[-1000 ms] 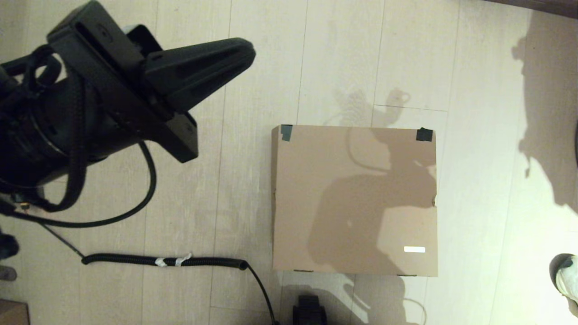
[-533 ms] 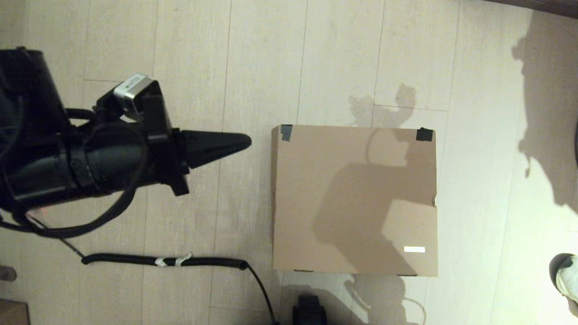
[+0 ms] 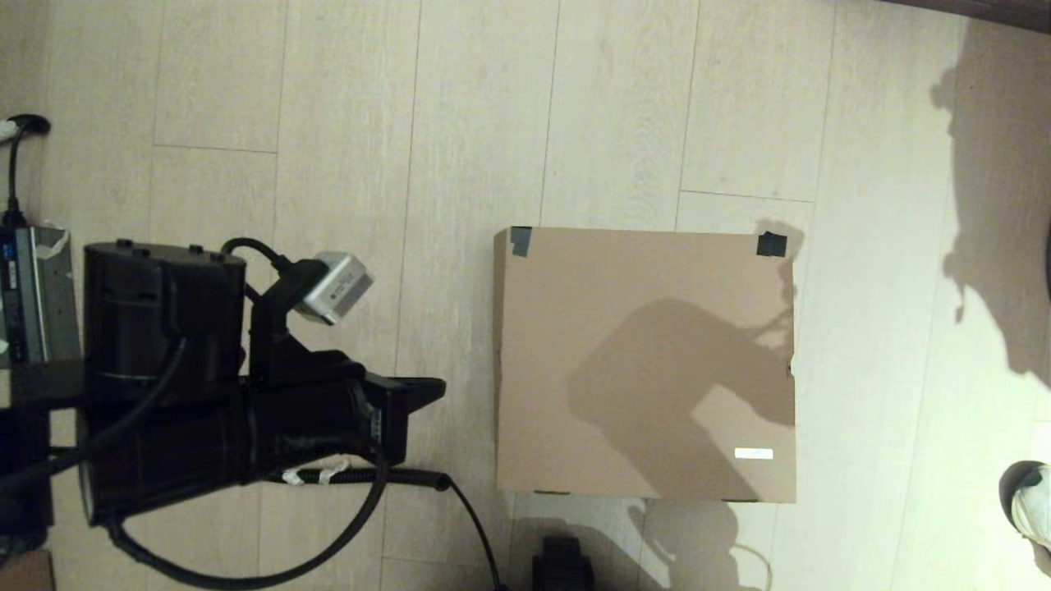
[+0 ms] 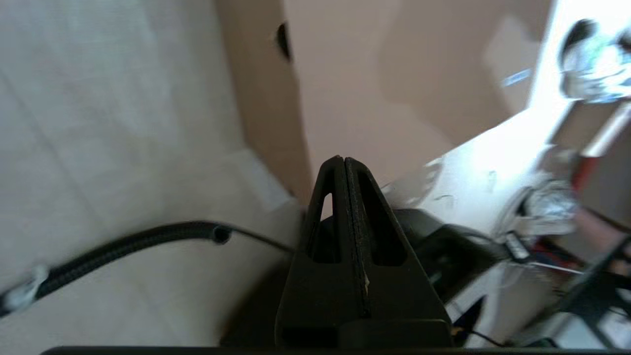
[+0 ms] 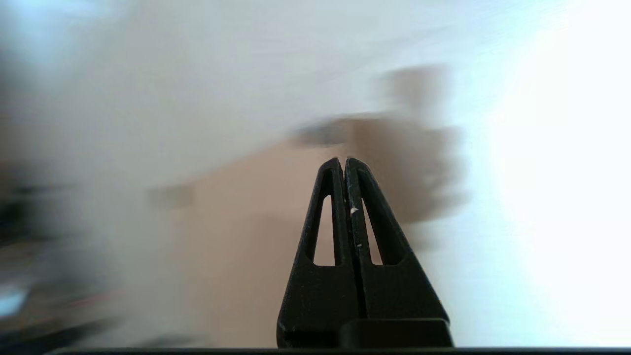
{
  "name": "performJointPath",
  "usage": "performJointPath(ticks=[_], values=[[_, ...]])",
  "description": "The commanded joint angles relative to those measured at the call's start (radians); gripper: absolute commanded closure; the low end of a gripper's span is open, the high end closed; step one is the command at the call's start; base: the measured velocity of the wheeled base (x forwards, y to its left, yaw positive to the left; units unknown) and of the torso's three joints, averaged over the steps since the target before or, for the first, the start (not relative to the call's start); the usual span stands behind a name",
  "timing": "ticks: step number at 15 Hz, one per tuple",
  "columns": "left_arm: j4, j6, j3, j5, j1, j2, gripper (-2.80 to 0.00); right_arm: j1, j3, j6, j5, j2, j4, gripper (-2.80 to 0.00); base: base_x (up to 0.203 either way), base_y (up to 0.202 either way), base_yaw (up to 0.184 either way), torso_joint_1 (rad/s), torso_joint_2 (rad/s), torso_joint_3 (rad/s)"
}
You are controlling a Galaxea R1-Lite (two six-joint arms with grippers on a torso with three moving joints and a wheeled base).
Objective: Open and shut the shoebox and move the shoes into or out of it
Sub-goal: Close the shoe box, then open the shoe box
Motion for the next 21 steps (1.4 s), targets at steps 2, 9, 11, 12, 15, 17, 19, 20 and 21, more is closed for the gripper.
performJointPath(ticks=[2,9,11,12,15,17,19,20,21], values=[[-0.001,0.002,0.033,0.052,-0.027,-0.001,0.00,0.004,0.019,-0.479,-0.244,0.001,0.262,0.00,0.000,0.000,0.000,0.000,0.00,0.000],[-0.056,0.010,-0.014,0.165,-0.023,0.137,0.00,0.407,-0.096,-0.583,-0.663,0.104,0.547,0.00,0.000,0.000,0.000,0.000,0.00,0.000],[-0.069,0.011,-0.065,0.186,-0.023,0.180,0.00,0.529,-0.214,-0.467,-0.820,0.210,0.545,0.00,0.000,0.000,0.000,0.000,0.00,0.000],[-0.070,0.011,-0.084,0.197,-0.023,0.204,0.00,0.581,-0.244,-0.442,-0.884,0.255,0.543,0.00,0.000,0.000,0.000,0.000,0.00,0.000],[-0.073,0.007,-0.143,0.245,-0.014,0.280,0.00,0.666,-0.284,-0.415,-0.938,0.356,0.528,0.00,0.000,0.000,0.000,0.000,0.00,0.000],[-0.114,0.009,-0.168,0.257,0.004,0.318,0.00,0.669,-0.289,-0.412,-0.939,0.416,0.462,0.00,0.000,0.000,0.000,0.000,0.00,0.000],[-0.142,0.022,-0.183,0.258,0.029,0.356,0.00,0.680,-0.274,-0.405,-0.910,0.490,0.378,0.00,0.000,0.000,0.000,0.000,0.00,0.000],[-0.144,0.036,-0.185,0.255,0.041,0.362,0.00,0.692,-0.258,-0.401,-0.876,0.526,0.290,0.00,0.000,0.000,0.000,0.000,0.00,0.000],[-0.144,0.036,-0.190,0.252,0.043,0.373,0.00,0.697,-0.245,-0.396,-0.847,0.571,0.206,0.00,0.000,0.000,0.000,0.000,0.00,0.000]])
